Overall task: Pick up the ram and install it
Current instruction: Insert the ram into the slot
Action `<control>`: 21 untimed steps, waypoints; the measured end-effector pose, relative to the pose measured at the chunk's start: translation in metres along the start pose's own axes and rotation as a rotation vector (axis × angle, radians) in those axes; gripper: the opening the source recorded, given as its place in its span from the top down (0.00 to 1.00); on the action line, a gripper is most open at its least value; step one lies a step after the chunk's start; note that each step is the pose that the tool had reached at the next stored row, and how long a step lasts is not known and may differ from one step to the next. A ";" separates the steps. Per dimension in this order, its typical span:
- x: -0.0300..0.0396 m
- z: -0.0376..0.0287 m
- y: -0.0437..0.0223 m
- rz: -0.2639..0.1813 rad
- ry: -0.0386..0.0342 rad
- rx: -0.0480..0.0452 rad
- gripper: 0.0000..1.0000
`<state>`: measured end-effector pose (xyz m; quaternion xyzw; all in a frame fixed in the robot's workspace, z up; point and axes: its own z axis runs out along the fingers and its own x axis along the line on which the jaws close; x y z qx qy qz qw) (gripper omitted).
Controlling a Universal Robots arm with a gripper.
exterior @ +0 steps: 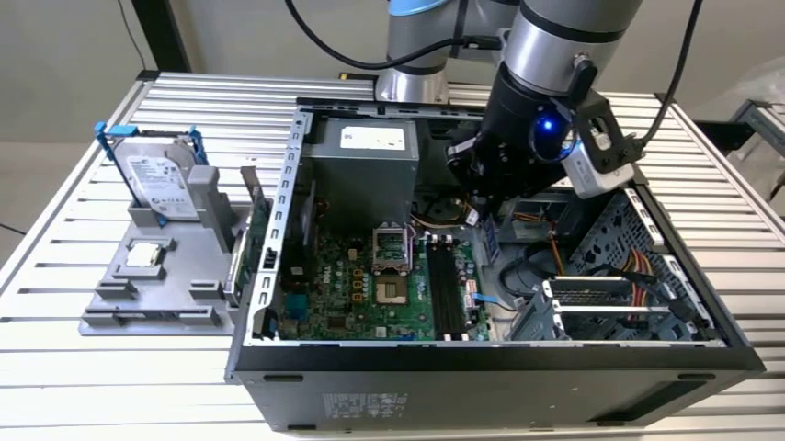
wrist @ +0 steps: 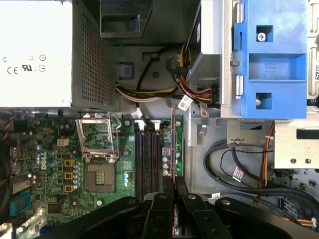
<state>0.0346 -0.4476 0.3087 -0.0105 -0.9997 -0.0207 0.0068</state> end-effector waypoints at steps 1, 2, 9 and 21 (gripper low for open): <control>0.0000 0.0012 -0.0001 0.000 0.0000 0.0001 1.00; 0.0000 0.0023 -0.0001 0.000 0.0000 0.0000 1.00; -0.0002 0.0048 -0.0036 0.000 0.0003 0.0001 1.00; -0.0004 0.0122 -0.0125 0.000 0.0005 0.0000 1.00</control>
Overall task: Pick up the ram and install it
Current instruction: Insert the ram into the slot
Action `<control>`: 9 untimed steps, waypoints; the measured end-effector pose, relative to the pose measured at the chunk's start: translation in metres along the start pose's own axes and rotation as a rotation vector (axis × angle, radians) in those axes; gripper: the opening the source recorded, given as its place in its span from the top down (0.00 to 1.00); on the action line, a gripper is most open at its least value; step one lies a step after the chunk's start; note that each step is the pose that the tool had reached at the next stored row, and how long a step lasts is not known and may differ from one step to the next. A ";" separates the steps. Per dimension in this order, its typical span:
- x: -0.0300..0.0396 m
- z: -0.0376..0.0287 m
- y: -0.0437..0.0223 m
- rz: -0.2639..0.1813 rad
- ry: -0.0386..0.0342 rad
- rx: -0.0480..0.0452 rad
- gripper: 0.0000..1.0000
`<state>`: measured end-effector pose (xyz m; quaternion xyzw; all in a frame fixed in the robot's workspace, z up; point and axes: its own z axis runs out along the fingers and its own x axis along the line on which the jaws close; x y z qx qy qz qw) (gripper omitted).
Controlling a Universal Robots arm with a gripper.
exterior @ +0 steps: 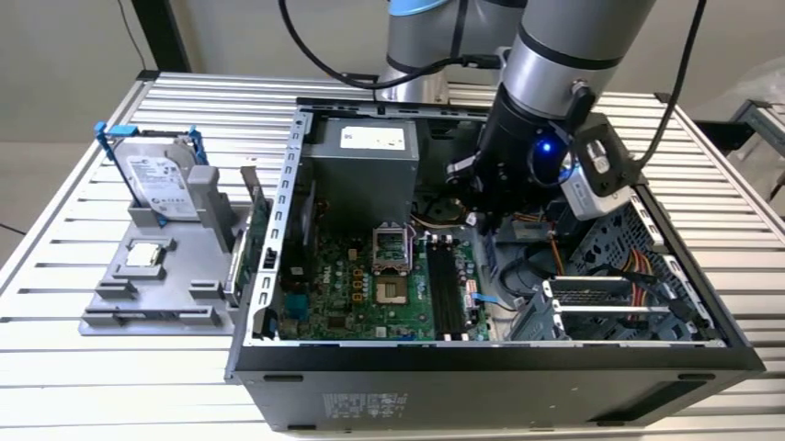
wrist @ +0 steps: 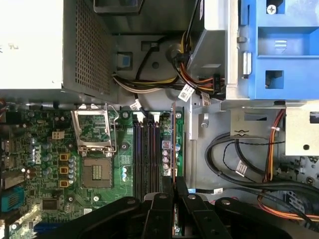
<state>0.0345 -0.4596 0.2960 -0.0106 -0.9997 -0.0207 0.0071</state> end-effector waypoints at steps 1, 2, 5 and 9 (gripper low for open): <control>0.0000 0.0007 -0.0004 0.000 0.0000 0.0001 1.00; 0.0000 0.0013 -0.0009 0.000 0.0001 0.0002 1.00; -0.0001 0.0036 -0.0024 0.000 0.0000 0.0000 1.00; -0.0002 0.0067 -0.0041 0.000 0.0000 0.0002 1.00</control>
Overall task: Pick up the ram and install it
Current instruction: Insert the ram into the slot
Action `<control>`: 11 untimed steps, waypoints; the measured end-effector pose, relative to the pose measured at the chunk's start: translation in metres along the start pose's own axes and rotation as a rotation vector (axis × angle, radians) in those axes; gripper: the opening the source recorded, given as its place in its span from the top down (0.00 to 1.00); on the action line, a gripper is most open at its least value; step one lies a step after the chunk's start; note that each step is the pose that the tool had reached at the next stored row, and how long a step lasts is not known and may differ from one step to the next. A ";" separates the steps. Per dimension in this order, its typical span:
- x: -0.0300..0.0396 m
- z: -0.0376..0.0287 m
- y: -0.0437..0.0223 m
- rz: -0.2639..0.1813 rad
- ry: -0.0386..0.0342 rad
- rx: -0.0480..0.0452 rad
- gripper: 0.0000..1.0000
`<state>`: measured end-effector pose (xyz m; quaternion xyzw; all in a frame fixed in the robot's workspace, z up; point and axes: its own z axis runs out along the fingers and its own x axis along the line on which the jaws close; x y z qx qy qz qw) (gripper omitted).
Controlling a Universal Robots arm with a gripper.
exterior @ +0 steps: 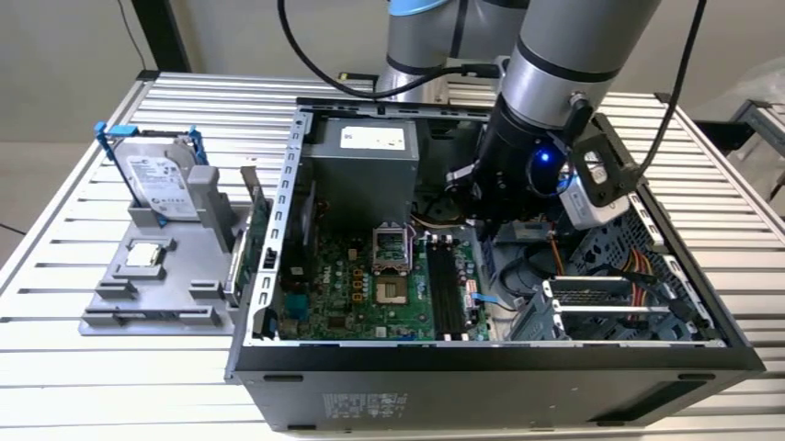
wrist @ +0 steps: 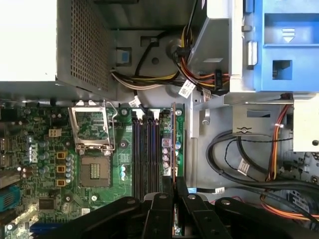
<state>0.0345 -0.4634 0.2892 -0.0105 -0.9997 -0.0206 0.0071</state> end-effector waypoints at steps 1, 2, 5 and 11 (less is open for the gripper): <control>0.0000 0.0008 -0.0004 0.000 0.0000 0.0000 1.00; 0.0000 0.0014 -0.0009 0.000 0.0000 0.0000 1.00; 0.0000 0.0027 -0.0026 -0.011 0.0004 0.0000 1.00; 0.0011 0.0061 -0.0045 -0.024 0.0010 0.0002 1.00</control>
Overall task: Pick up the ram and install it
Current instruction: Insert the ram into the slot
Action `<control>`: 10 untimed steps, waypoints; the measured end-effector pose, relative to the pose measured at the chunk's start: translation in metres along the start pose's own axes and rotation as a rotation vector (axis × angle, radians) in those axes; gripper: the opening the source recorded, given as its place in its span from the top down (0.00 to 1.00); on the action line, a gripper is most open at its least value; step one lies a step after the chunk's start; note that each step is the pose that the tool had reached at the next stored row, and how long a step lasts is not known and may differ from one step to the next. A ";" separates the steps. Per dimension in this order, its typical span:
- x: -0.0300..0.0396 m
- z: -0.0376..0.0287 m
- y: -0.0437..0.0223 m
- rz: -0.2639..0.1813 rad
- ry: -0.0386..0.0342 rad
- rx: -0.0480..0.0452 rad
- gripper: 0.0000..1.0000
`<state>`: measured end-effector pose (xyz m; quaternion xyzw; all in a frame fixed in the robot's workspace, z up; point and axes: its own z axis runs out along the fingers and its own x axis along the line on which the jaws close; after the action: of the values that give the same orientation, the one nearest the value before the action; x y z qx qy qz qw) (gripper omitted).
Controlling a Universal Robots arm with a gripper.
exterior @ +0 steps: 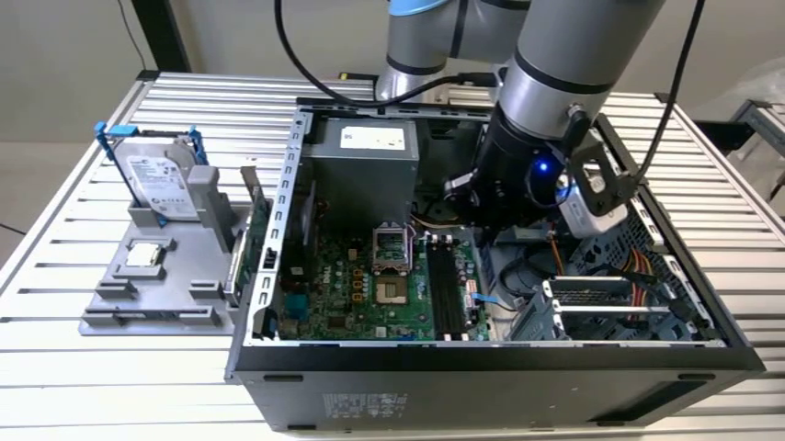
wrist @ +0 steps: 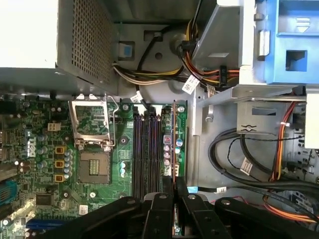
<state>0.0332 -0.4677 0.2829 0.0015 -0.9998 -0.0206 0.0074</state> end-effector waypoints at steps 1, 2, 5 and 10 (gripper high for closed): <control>0.0000 0.0013 -0.0002 0.000 0.0001 0.0001 1.00; 0.0001 0.0027 -0.0003 0.000 0.0000 0.0001 1.00; 0.0001 0.0065 -0.0010 0.000 0.0000 0.0001 1.00; 0.0000 0.0118 -0.0021 0.000 0.0000 0.0005 1.00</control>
<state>0.0331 -0.4692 0.2710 0.0014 -0.9998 -0.0204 0.0074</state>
